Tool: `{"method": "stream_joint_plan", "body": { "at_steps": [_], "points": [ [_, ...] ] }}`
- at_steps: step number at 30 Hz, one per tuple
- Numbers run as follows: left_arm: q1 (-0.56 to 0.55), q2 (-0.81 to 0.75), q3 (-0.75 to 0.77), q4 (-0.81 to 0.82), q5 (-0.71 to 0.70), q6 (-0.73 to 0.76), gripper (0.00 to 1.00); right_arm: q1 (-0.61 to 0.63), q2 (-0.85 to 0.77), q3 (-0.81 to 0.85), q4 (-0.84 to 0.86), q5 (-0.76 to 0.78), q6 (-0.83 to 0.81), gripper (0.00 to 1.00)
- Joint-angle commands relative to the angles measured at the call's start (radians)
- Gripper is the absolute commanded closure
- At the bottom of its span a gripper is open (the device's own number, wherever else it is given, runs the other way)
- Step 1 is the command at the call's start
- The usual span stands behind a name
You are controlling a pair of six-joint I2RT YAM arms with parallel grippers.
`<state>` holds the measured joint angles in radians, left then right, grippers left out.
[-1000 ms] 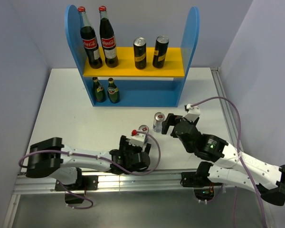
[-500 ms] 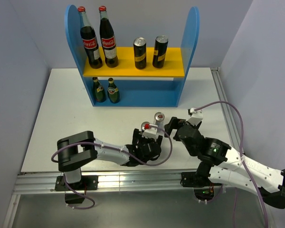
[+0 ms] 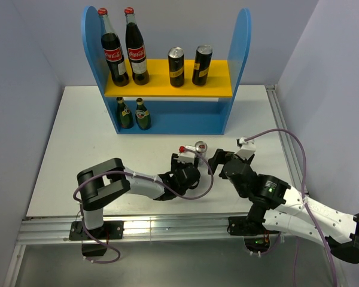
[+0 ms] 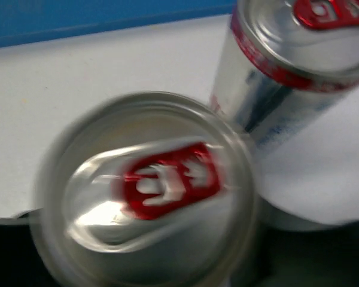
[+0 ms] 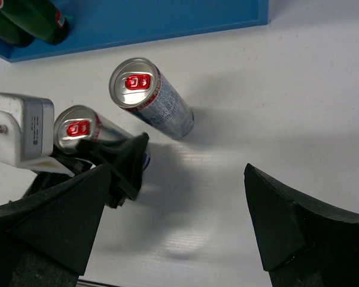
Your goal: Place and organize the beverage onto the shelf
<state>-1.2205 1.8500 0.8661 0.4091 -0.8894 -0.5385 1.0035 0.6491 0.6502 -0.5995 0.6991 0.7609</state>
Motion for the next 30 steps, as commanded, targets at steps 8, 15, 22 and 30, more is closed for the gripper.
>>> {"method": "stream_joint_plan", "body": {
  "at_steps": [8, 15, 22, 30],
  "points": [
    [0.072, 0.0, 0.06, 0.066, 0.029, 0.087, 1.0, 0.004, -0.02, -0.009, 0.012, 0.016, -0.012, 0.0],
    [0.151, -0.072, 0.103, 0.057, 0.061, 0.17, 1.0, 0.006, -0.04, -0.023, 0.026, 0.013, -0.021, 0.0],
    [0.269, -0.034, 0.215, 0.079, 0.167, 0.225, 1.0, 0.004, -0.071, -0.038, 0.041, 0.011, -0.031, 0.0],
    [0.384, 0.101, 0.395, 0.085, 0.279, 0.212, 1.0, 0.006, -0.086, -0.049, 0.055, 0.008, -0.04, 0.0]
  ]
}}
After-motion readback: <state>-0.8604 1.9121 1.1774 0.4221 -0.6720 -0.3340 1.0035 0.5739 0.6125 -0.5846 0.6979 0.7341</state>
